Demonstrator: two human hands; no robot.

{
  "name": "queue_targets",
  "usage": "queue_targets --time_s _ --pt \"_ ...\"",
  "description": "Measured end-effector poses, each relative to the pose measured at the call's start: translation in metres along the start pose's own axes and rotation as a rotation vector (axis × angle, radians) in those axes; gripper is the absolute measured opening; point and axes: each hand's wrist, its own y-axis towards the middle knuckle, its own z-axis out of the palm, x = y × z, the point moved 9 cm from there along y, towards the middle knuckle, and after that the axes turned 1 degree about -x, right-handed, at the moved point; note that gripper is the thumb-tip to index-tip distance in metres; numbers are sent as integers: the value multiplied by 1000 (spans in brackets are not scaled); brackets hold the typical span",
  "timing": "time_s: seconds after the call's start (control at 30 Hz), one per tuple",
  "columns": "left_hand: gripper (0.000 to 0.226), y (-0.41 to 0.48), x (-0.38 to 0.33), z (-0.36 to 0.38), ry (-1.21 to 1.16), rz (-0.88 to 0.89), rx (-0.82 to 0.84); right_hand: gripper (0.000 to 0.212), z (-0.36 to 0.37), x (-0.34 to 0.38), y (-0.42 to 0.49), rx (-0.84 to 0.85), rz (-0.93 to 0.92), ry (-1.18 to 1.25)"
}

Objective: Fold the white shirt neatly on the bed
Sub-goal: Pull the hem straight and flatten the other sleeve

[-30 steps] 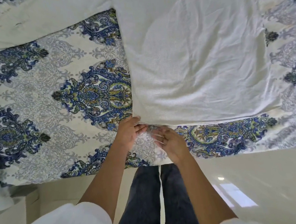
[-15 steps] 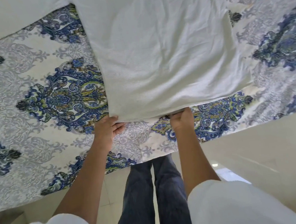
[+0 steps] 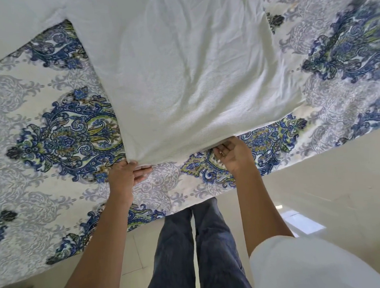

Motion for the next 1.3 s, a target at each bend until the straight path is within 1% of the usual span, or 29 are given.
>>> queue_targets --time_s 0.1,0.13,0.17,0.2,0.23,0.27,0.3,0.33,0.37,0.4,0.43,0.47,0.5,0.53,0.57,0.63,0.7,0.77,0.8,0.87,0.9,0.97,1.03,1.1,1.17,1.2,1.23,1.27,1.3 --pt "13 -2 2 -2 17 -53 -65 15 -12 3 -3 -57 6 -80" --pt "11 -4 -1 -5 83 -39 -122 15 -16 9 -6 -87 -20 -128" --pt "12 -8 -9 -10 250 7 -220 15 -21 19 -9 -139 -79 -218" --pt "19 -16 -23 -16 493 72 -359 14 -27 32 -13 -230 -178 -356" --pt "32 -26 -39 -14 725 142 -495 13 -32 49 -21 -358 -326 -520" --pt "41 -34 -56 -3 873 239 -579 11 -28 69 -35 -479 -525 -671" --pt "44 -38 -74 19 946 377 -592 10 -13 83 -50 -532 -749 -790" --pt "44 -39 -90 49 979 547 -543 13 11 88 -60 -505 -954 -887" --pt "46 -35 -101 83 1019 712 -438 20 38 85 -61 -416 -1104 -995" --pt "50 -27 -104 116 1078 844 -302 28 63 77 -57 -297 -1199 -1110" --pt "55 -16 -101 147 1152 936 -165 37 80 68 -43 -176 -1240 -1236" --pt "58 -6 -93 167 1230 982 -48 45 88 62 -27 -81 -1240 -1374" --pt "59 3 -84 180 1309 1018 28 50 84 63 -8 -30 -1207 -1502" --pt "61 11 -76 185 1382 1043 63 52 69 68 12 -34 -1157 -1603" --pt "62 15 -70 183 1437 1074 60 53 48 77 27 -89 -1093 -1646" --pt "63 19 -66 180 1450 1106 49 55 12 107 35 -260 -1003 -1511" --pt "64 14 -72 189 1424 1098 58 55 7 132 26 -332 -1064 -1327" --pt "64 1 -77 213 1455 1144 107 49 9 153 19 -413 -1130 -1244" --pt "62 -5 -74 228 1498 1182 156 47 0 165 20 -493 -1086 -1183" --pt "60 -16 -65 256 1563 1227 254 51 -33 188 27 -675 -872 -1010" --pt "60 -19 -60 265 1576 1224 298 55 -48 194 31 -730 -764 -928" --pt "62 -20 -51 280 1587 1181 361 56 -65 208 38 -739 -661 -845" --pt "65 -19 -44 288 1619 1122 421 39 -73 225 51 -688 -631 -799" --pt "64 -23 -42 292 1658 1083 511 25 -82 238 60 -655 -609 -816" --pt "58 -29 -51 290 1627 1056 591 26 -84 242 54 -693 -588 -892" --pt "56 -29 -61 286 1594 1066 584 29 -79 244 46 -749 -599 -992" --pt "55 -26 -76 280 1538 1074 518 34 -65 244 34 -791 -657 -1129" --pt "58 -18 -99 268 1450 1062 386 42 -40 240 23 -779 -747 -1274" --pt "61 -7 -120 253 1361 1035 246 48 -10 228 19 -697 -851 -1375"
